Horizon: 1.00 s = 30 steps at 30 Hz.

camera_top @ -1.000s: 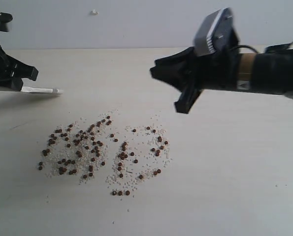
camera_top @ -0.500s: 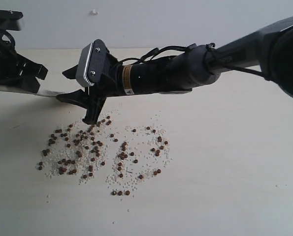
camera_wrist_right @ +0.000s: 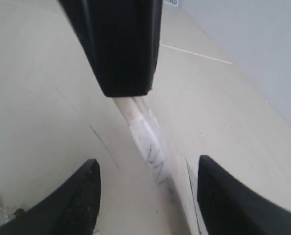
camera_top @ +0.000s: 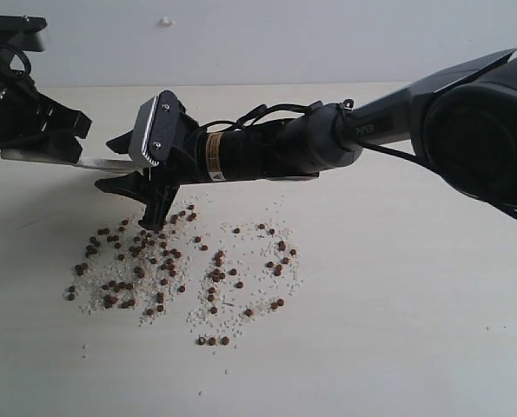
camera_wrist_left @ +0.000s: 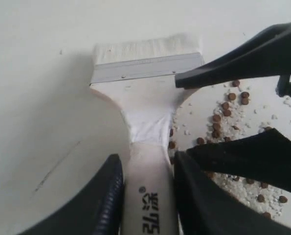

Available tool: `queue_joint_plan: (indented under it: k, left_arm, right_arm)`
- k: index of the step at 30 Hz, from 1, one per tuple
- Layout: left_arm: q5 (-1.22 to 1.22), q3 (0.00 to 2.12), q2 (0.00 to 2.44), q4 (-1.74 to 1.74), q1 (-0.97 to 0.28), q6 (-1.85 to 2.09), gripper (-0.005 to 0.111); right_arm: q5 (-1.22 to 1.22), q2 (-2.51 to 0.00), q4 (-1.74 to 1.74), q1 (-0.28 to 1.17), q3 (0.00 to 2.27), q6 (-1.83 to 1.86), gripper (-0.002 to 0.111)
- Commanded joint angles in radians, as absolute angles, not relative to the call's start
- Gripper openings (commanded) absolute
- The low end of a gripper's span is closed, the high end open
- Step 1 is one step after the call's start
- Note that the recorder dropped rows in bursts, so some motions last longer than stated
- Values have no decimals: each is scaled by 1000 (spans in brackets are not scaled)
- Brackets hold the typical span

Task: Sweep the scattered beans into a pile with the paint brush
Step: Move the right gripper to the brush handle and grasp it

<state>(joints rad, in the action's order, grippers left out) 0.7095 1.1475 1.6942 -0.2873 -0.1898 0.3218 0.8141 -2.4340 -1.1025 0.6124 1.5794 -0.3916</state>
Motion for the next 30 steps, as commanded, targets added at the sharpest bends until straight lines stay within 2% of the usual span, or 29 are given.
queue_joint_plan:
  k: [1, 13, 30]
  left_arm:
    - [702, 1155, 1682, -326, -189, 338, 0]
    - [702, 1155, 1682, -328, -189, 338, 0]
    - [712, 1155, 1682, -347, -189, 342, 0]
  right_arm:
    - [839, -2431, -1063, 625, 1591, -386, 55]
    - [745, -2439, -1076, 690, 1653, -386, 55]
    - [694, -2439, -1072, 692, 1660, -361, 51]
